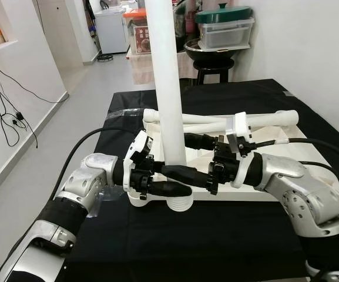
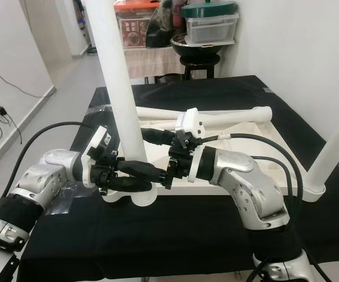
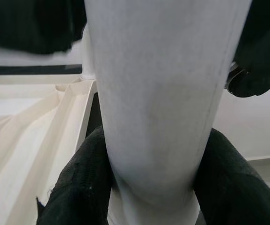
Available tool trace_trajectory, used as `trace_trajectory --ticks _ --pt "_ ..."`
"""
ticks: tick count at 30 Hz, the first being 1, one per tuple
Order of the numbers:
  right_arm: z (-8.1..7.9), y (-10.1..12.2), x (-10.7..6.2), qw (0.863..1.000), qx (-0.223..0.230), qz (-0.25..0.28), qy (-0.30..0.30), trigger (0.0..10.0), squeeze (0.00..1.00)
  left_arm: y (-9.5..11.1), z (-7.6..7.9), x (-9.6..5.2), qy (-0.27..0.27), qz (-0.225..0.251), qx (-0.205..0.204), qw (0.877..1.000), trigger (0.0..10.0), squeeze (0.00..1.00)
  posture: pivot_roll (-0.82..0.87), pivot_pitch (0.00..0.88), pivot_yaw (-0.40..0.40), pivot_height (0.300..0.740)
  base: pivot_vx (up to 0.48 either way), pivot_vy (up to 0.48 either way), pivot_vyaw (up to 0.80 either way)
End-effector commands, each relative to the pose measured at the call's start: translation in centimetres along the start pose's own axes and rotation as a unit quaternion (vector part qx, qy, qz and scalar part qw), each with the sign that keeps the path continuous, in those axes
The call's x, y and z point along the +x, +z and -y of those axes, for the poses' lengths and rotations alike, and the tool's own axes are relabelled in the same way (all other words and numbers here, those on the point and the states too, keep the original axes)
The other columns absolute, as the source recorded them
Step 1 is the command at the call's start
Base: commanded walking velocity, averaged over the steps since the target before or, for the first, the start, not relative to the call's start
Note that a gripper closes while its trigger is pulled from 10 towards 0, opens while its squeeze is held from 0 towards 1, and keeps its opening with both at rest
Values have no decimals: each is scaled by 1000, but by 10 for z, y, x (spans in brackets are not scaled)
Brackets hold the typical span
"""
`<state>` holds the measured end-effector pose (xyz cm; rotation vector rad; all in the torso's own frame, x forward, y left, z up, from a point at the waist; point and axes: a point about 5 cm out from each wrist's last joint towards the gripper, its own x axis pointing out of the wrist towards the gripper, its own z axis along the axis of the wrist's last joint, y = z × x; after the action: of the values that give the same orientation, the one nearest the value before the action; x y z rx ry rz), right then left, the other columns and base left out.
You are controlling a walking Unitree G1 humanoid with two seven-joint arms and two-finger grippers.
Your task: Building children table
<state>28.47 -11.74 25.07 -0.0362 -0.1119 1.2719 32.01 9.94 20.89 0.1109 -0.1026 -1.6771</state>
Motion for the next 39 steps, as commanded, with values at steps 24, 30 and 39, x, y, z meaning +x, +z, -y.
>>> trace_trajectory --ticks 24,30,39 --pt "-5 -9 9 1000 17 0 7 0 0 14 20 15 -62 8 20 998 3569 0 -28 0 49 740 0 0 0" --pt "1 -8 9 1000 14 7 -19 0 0 16 16 13 -33 16 -26 999 10000 733 -26 0 49 740 0 0 0" --pt "12 -6 7 998 12 18 -62 0 0 21 7 3 24 38 -28 999 10000 1000 -23 0 49 740 0 0 0"
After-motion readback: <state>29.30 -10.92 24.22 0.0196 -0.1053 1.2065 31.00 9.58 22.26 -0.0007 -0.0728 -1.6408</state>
